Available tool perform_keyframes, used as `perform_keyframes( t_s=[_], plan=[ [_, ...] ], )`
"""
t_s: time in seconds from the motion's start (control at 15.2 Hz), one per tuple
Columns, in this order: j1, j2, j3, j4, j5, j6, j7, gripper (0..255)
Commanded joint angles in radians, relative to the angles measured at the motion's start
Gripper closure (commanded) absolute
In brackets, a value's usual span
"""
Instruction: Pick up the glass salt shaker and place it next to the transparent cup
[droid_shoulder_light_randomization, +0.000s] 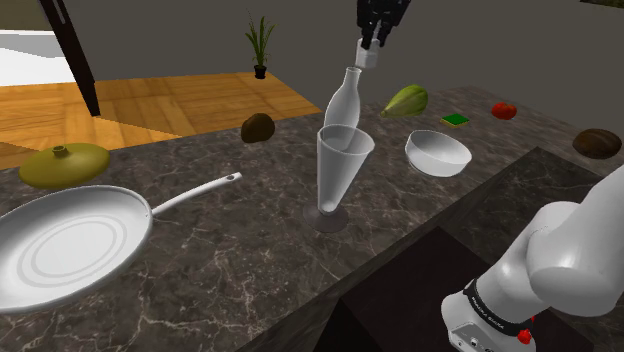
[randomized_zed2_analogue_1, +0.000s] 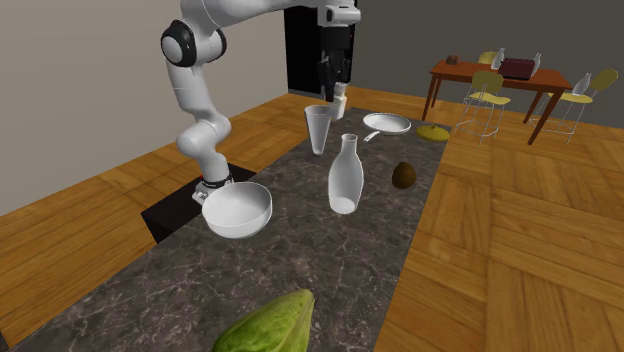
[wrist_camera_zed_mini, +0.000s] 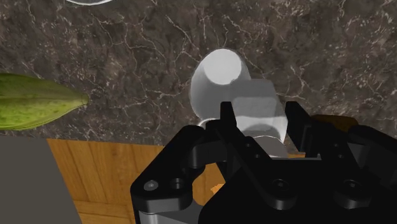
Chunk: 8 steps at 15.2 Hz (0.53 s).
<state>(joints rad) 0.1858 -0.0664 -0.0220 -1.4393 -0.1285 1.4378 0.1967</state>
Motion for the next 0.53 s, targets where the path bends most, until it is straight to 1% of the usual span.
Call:
perform_keyframes(
  t_s=[0.0, 0.46],
  plan=[
    [0.022, 0.000, 0.026, 0.002, -0.001, -0.008, 0.049, 255],
    [0.105, 0.043, 0.121, 0.059, -0.008, -0.045, 0.222, 255]
  ],
)
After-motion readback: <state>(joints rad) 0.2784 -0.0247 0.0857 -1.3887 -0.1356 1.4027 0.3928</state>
